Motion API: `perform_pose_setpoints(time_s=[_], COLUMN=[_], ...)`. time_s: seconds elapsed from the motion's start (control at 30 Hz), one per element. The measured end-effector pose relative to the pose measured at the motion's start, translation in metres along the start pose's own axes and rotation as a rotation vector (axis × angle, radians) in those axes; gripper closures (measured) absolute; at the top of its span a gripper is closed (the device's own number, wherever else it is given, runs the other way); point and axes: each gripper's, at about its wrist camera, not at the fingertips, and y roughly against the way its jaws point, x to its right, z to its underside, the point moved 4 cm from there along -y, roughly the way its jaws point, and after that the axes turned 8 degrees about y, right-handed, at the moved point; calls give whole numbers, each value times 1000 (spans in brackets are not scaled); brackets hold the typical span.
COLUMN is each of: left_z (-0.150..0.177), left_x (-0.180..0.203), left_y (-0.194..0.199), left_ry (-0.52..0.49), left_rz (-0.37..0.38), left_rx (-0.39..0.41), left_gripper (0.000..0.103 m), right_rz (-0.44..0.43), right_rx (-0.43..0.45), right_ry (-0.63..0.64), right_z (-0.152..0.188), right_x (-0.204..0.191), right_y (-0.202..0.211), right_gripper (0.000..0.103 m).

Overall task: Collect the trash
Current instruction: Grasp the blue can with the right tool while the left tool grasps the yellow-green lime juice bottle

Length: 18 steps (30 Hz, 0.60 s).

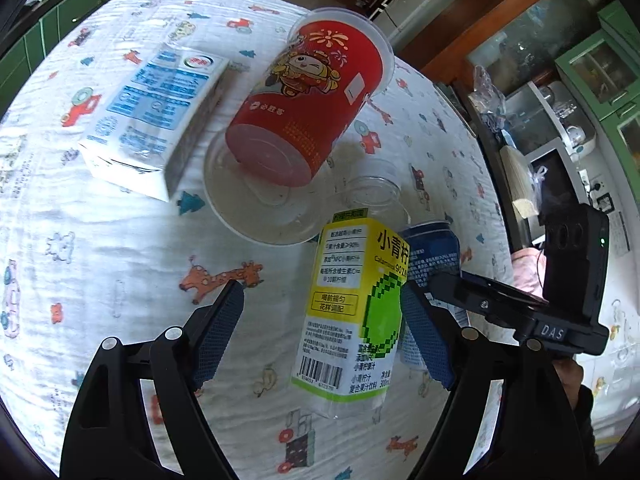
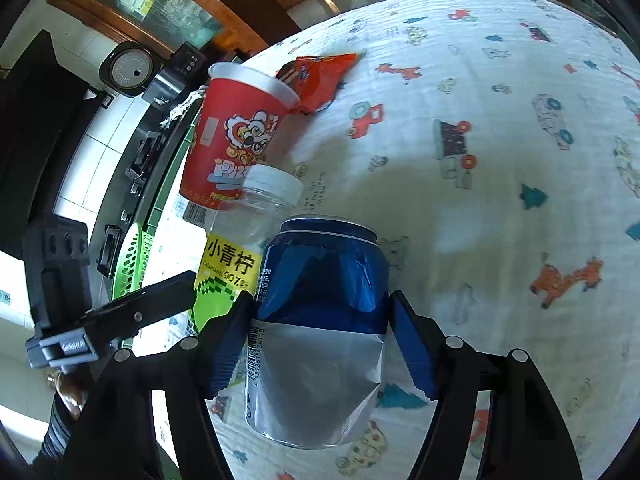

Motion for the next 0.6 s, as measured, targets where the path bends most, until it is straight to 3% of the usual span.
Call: perform_pose_setpoints(time_s=[0.37, 0.6], left_z=[4, 4], left_x=[21, 38], left_y=[-38, -50], left_ry=[-27, -139], left_rz=[13, -120], left_rx=[-59, -26], left_gripper=[25, 25], right_rz=[20, 29], right_rx=[35, 46], right_ry=[-22, -27], right_z=[15, 23], right_x=[21, 26], right_y=[31, 41], right_gripper=[37, 37])
